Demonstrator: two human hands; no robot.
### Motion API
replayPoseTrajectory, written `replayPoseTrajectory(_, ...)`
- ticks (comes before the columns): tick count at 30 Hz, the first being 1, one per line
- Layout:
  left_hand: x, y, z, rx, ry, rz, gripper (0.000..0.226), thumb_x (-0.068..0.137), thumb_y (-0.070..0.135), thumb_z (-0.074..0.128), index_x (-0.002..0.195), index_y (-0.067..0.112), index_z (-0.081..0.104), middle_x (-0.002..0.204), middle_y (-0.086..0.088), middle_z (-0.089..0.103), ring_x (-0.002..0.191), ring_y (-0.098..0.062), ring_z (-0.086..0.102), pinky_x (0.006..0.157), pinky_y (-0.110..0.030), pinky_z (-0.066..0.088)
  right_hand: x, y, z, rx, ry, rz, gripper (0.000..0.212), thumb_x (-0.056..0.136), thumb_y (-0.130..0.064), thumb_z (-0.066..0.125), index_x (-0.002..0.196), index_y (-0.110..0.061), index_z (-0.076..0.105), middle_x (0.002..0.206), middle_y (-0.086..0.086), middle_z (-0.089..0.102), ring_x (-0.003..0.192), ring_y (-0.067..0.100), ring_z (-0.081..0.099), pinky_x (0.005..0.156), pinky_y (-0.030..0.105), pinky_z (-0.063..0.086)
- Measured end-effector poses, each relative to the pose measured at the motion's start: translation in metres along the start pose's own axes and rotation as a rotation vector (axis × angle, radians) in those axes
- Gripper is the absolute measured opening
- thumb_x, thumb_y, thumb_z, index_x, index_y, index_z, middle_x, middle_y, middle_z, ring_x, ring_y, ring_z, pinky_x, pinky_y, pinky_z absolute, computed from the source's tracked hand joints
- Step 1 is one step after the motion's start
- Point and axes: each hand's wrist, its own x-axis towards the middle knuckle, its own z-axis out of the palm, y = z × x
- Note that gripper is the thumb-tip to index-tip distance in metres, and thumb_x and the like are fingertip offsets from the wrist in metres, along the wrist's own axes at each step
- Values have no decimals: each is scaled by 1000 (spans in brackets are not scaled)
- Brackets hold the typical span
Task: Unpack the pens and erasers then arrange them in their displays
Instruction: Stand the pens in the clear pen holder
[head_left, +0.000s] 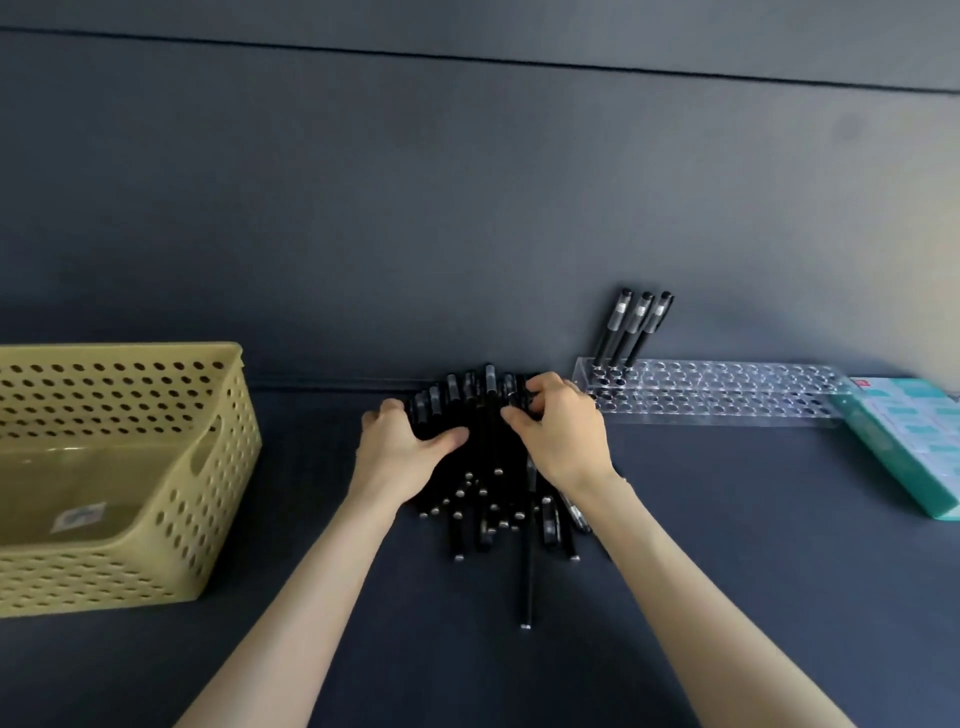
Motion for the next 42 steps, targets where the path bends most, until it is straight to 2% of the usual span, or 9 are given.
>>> replayPoseTrajectory(4,13,-7,-5,-108,-74,-27,37,71,40,80,86,17,56,94,-2,63,89,-18,62,79,-36,53,1,-6,8,0,40,72,37,86,-33,63,117,-13,58,104,5,65,96,25,60,69,24,36)
replayPoseTrajectory(9,20,-9,-4,-54,-59,-8,32,76,35,76,78,6,63,74,0,66,72,-18,63,63,-29,47,0,-4,12,97,128,96,25,82,-31,69,102,-16,65,76,-12,57,75,10,54,65,18,32)
replayPoseTrajectory(15,19,-14,-1,-52,-9,60,39,86,33,66,86,-5,60,68,-5,54,62,-20,49,56,-29,37,-1,-3,9,255,162,95,12,81,-27,72,85,-20,64,65,-20,57,68,7,60,68,18,45)
replayPoseTrajectory(21,12,-12,-3,-200,-51,117,35,96,33,52,68,13,43,39,13,33,34,-3,32,37,-13,26,3,-3,-9,395,196,70,7,83,-27,70,80,-22,65,65,-18,61,61,-8,56,59,3,39)
replayPoseTrajectory(26,-3,9,-7,-389,-162,120,30,101,31,38,80,12,48,60,2,44,57,-14,41,60,-33,37,1,-5,-33,602,184,85,7,88,-22,64,81,-22,66,63,-9,68,60,3,60,67,17,45)
replayPoseTrajectory(30,-28,39,0,-635,-300,184,20,102,23,38,93,7,47,57,5,54,46,-15,47,45,-27,42,-5,-1,-60,877,168,127,9,93,-13,56,88,-14,64,64,-4,69,56,6,59,54,20,48)
replayPoseTrajectory(34,-49,67,26,-740,-455,170,24,97,24,50,102,1,54,62,5,47,42,-8,29,35,-19,22,-12,13,-87,1037,161,92,11,96,-7,50,98,-7,60,73,4,71,61,11,63,52,22,50)
replayPoseTrajectory(38,-63,86,56,-678,-535,198,23,87,33,67,77,15,58,57,6,36,40,-6,21,36,-17,17,-16,42,-117,1146,202,46,9,96,-6,49,98,-7,58,76,7,72,69,18,66,57,23,50)
replayPoseTrajectory(42,-74,103,81,-733,-477,177,18,78,32,74,70,18,66,66,-1,60,39,-6,24,35,-15,17,-17,82,-149,1280,230,7,6,96,-3,47,96,-7,52,76,10,72,71,20,68,62,22,52)
